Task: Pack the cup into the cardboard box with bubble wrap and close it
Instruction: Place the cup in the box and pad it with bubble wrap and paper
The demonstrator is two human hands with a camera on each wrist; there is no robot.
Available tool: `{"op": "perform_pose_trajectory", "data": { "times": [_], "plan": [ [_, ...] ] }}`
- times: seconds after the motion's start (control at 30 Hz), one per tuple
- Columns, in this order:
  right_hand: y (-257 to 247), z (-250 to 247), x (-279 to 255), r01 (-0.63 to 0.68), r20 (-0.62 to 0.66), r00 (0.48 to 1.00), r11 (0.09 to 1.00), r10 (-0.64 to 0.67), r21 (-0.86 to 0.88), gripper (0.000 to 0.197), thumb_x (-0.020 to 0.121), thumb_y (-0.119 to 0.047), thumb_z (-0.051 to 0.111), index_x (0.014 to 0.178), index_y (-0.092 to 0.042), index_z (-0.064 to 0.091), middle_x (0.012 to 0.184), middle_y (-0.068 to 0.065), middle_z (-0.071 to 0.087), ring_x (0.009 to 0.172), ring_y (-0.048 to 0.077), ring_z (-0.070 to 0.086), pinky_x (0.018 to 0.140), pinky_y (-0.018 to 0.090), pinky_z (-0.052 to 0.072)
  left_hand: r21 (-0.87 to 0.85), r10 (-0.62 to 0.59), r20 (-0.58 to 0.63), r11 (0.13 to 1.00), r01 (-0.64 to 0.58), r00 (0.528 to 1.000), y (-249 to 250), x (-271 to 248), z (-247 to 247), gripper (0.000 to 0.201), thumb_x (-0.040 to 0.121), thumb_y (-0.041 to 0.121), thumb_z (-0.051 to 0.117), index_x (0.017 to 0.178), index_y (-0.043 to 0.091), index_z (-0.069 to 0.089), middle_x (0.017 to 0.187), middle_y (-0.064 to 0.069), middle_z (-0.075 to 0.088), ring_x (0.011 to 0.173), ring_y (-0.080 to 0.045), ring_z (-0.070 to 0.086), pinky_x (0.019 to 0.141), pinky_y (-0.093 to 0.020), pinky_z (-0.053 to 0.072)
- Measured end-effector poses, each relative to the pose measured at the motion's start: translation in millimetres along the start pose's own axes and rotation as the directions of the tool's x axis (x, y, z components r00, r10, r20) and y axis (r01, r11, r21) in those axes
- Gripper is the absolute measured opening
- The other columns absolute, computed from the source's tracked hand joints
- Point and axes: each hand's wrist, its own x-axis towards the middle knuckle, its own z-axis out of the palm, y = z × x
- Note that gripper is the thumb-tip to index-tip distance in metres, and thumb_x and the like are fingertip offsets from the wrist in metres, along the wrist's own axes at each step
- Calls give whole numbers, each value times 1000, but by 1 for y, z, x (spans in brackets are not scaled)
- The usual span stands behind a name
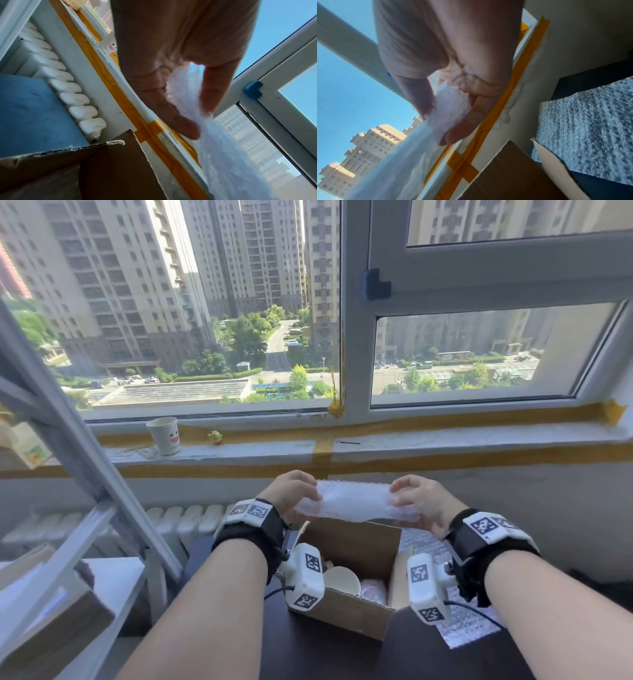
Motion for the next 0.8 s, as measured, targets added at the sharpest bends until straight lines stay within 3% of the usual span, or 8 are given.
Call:
{"op": "perform_pose_trajectory", "data": {
  "times": [0.13,0.23,0.37,0.47,0.57,0.63,0.7,0.8],
  "plan": [
    [12,-1,4,80,-62,994,990,-88,-117,47,68,11,71,93,-29,68,112,9,62,102,29,60,92,47,53,60,22,-47,998,-20,999,-6,4,-3,62,73,-19,57,122,18,61,115,-7,53,110,-34,58,89,-52,56],
    [13,2,2,55,-108,991,983,-75,-175,34,67,15,68,73,-19,68,88,9,65,85,27,58,75,36,52,113,45,-120,993,-31,992,-11,6,1,38,75,-19,58,104,4,65,101,-16,64,101,-38,66,88,-52,57],
    [18,5,-1,59,-127,986,941,-106,-333,32,65,14,65,58,-17,63,70,2,61,77,23,53,64,27,46,261,43,-124,965,-9,991,-16,5,12,33,79,-18,55,71,13,58,93,-19,56,92,-43,66,79,-53,59],
    [25,2,-1,11,-156,987,976,-46,-216,35,68,19,61,61,-15,66,77,9,62,74,28,58,67,42,60,59,11,-83,998,-6,997,-23,4,18,37,90,-19,41,111,2,62,88,-17,51,72,-30,64,60,-35,63],
    [30,3,-9,-28,-103,994,999,33,42,36,81,23,51,74,-9,65,87,14,60,63,29,59,43,28,57,-223,-77,-108,973,52,991,-24,-6,17,49,94,-19,26,132,0,50,89,-22,52,49,-25,67,41,-24,56],
    [34,4,-10,-36,-91,995,993,47,111,37,84,22,47,78,-10,65,88,13,60,54,26,61,40,23,55,-318,-129,-76,943,98,989,-27,-10,16,52,95,-19,26,140,3,42,106,-28,56,75,-34,73,41,-26,56],
    [37,5,-10,-45,-114,992,988,62,146,41,85,23,42,80,-10,66,88,12,59,43,23,61,39,22,54,-290,-194,-34,941,176,980,-27,-12,15,50,96,-17,28,140,5,38,112,-30,57,105,-40,67,49,-28,57],
    [38,6,-8,-76,-159,982,986,99,146,44,86,23,37,84,-9,66,88,12,55,38,22,61,38,21,54,207,-96,-123,971,120,988,-35,-5,10,27,91,-4,49,113,10,57,91,-15,60,84,-29,68,67,-36,60]
  ]
}}
